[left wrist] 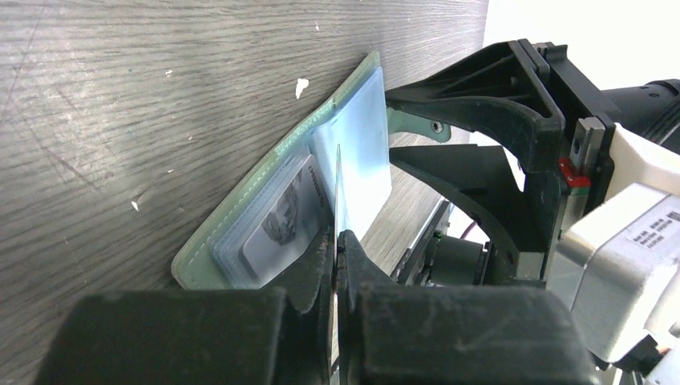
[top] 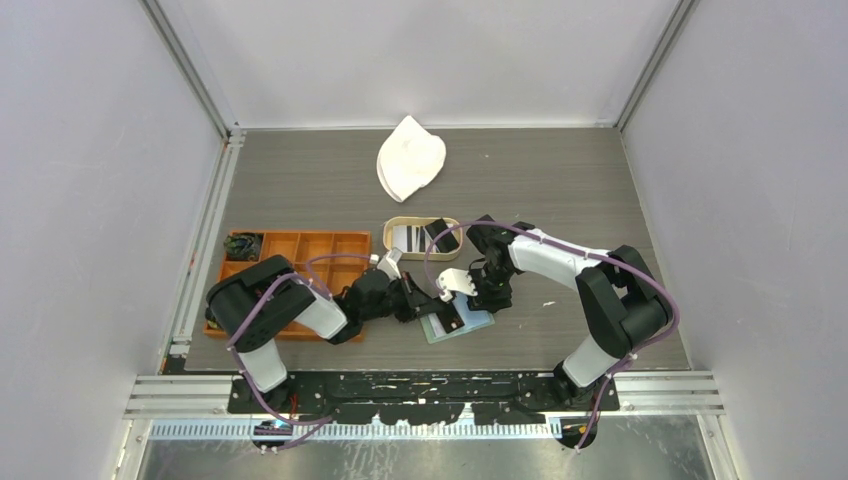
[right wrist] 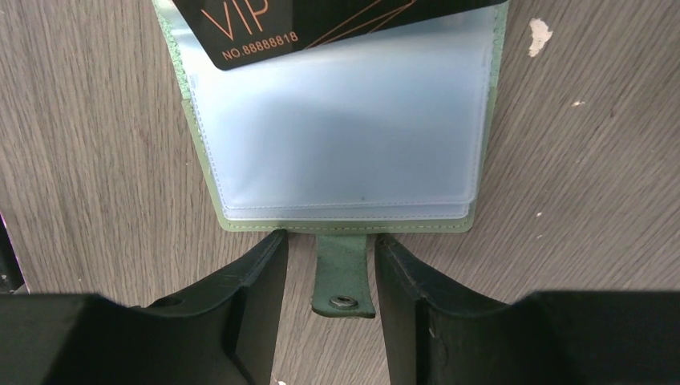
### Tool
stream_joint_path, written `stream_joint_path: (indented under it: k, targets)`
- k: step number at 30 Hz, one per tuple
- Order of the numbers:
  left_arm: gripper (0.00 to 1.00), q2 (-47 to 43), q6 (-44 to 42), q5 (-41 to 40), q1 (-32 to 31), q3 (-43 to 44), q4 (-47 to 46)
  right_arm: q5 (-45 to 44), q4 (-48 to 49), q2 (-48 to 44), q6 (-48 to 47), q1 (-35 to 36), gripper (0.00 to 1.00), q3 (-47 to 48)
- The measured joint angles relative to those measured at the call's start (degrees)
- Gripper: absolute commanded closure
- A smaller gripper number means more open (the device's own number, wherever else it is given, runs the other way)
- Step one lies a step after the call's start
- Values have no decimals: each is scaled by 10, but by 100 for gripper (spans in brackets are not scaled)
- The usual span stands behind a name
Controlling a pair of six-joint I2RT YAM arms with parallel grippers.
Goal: Put the credit cards into the card holder
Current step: Insert the credit card into the card holder.
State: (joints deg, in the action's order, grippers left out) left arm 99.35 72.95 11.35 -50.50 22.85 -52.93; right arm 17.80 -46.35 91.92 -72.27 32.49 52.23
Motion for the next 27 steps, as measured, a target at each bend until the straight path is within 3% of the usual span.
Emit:
stream_joint_path:
  k: [27]
  targets:
    - [100, 51, 21, 6, 0, 35, -6, -10, 0, 0, 2, 8, 51, 0]
